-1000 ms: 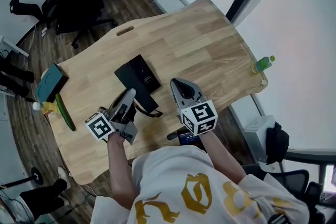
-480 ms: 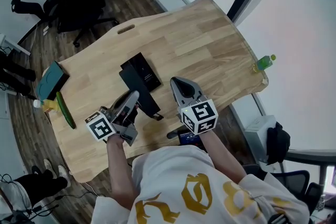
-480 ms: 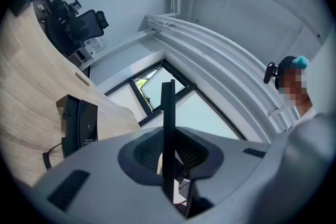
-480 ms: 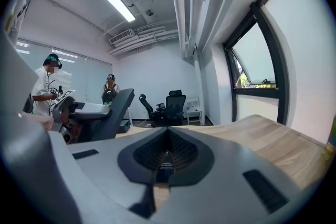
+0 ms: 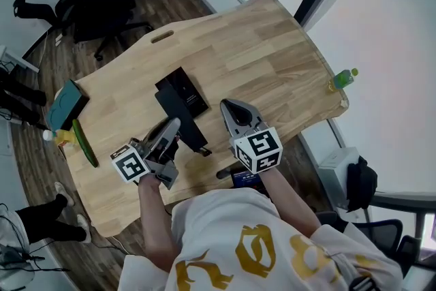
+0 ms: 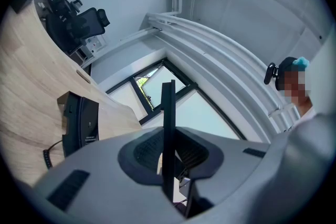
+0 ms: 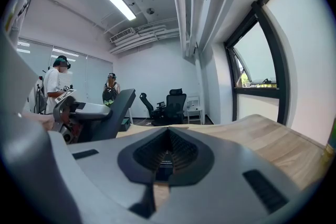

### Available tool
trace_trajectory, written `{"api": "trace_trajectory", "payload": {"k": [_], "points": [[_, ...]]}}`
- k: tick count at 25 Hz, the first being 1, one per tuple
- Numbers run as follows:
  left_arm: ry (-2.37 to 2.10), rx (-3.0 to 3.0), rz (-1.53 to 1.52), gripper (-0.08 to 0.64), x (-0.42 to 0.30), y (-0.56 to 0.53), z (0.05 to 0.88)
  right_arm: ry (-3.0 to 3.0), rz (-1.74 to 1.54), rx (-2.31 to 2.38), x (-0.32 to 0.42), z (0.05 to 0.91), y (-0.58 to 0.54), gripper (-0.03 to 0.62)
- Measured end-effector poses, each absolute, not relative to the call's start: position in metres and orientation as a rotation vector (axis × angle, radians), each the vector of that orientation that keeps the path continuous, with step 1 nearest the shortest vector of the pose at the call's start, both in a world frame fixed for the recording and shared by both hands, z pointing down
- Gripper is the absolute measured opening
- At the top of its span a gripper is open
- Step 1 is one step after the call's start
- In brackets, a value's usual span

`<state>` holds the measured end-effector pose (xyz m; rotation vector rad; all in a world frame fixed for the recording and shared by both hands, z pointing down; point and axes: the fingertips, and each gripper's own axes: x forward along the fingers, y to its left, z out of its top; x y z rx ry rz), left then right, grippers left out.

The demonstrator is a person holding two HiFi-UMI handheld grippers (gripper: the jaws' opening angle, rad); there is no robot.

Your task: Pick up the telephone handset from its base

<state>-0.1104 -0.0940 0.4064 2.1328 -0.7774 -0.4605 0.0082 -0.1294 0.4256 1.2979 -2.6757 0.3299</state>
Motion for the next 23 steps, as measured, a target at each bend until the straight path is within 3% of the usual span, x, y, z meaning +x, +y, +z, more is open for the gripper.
{"api": "trace_trajectory", "payload": {"k": [23], "points": [[-0.8,2.096,-0.455,0.072,-0.117,-0.105,0.418,-2.688,0.355,1.303,0.009,0.427,-0.142,0.005]]}}
